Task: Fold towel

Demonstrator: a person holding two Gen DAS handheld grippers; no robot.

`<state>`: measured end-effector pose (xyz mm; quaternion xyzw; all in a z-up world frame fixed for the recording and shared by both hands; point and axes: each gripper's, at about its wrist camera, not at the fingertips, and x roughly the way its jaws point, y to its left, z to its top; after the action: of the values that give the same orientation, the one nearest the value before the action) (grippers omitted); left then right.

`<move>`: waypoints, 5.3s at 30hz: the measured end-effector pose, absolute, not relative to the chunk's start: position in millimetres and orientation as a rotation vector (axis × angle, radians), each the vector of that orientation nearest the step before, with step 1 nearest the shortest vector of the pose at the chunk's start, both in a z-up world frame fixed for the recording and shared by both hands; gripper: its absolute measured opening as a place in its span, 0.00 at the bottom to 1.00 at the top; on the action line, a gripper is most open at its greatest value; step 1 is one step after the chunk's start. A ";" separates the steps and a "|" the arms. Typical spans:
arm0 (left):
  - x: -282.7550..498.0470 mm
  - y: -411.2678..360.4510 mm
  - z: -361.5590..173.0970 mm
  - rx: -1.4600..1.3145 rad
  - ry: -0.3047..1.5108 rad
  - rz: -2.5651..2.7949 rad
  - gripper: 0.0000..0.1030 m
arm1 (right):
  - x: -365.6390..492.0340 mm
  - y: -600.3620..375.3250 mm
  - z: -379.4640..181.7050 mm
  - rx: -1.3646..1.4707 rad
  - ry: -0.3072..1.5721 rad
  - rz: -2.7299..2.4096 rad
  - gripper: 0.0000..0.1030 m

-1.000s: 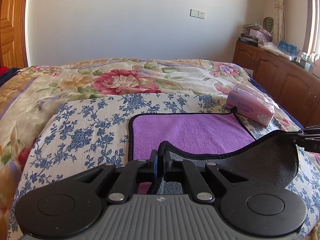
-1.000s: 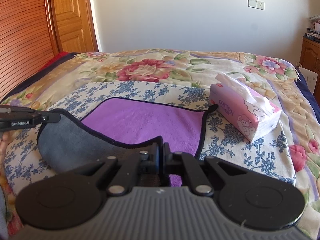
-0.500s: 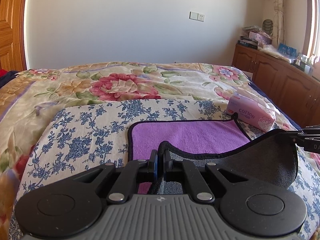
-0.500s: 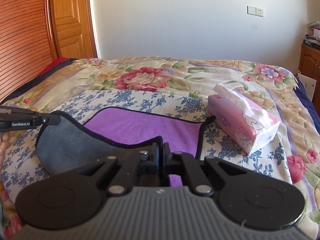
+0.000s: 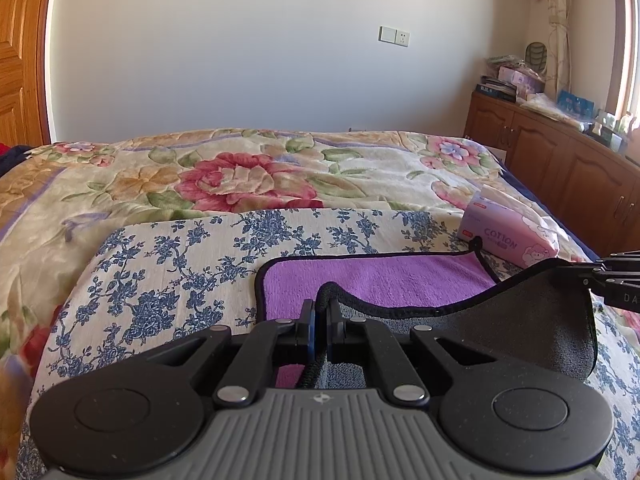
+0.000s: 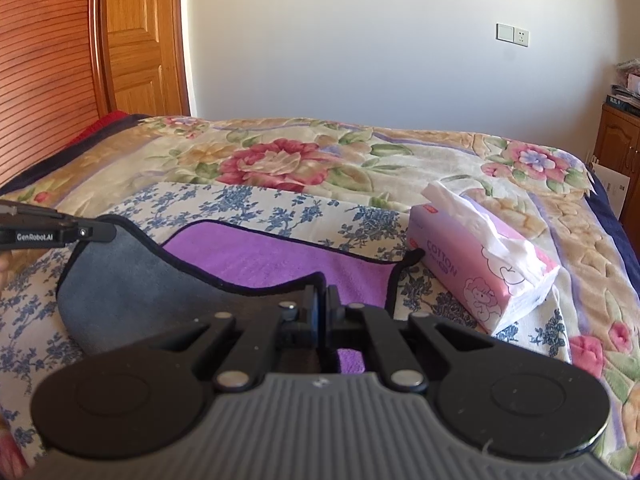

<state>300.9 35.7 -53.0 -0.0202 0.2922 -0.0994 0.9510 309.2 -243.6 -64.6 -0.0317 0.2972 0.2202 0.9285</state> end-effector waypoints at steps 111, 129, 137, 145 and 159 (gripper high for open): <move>343.9 7.2 -24.4 0.056 0.591 -0.123 0.90 | 323.4 -240.4 -45.6 -0.042 0.587 0.389 0.56; 272.3 -3.7 29.7 0.076 0.524 -0.148 1.00 | 269.4 -244.1 -4.0 -0.027 0.534 0.362 0.77; 243.6 -8.1 45.0 0.090 0.509 -0.145 1.00 | 248.3 -243.9 5.5 -0.022 0.523 0.348 0.97; 218.3 -7.0 54.2 0.094 0.489 -0.124 1.00 | 227.1 -244.1 16.7 -0.015 0.509 0.347 1.00; 178.4 -0.3 60.9 0.074 0.484 -0.093 1.00 | 197.6 -243.1 27.4 -0.013 0.497 0.347 1.00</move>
<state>178.4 -0.3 60.9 0.0367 0.2393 -0.0460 0.9692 197.6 -243.1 27.4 -0.0066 0.2446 0.1710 0.9544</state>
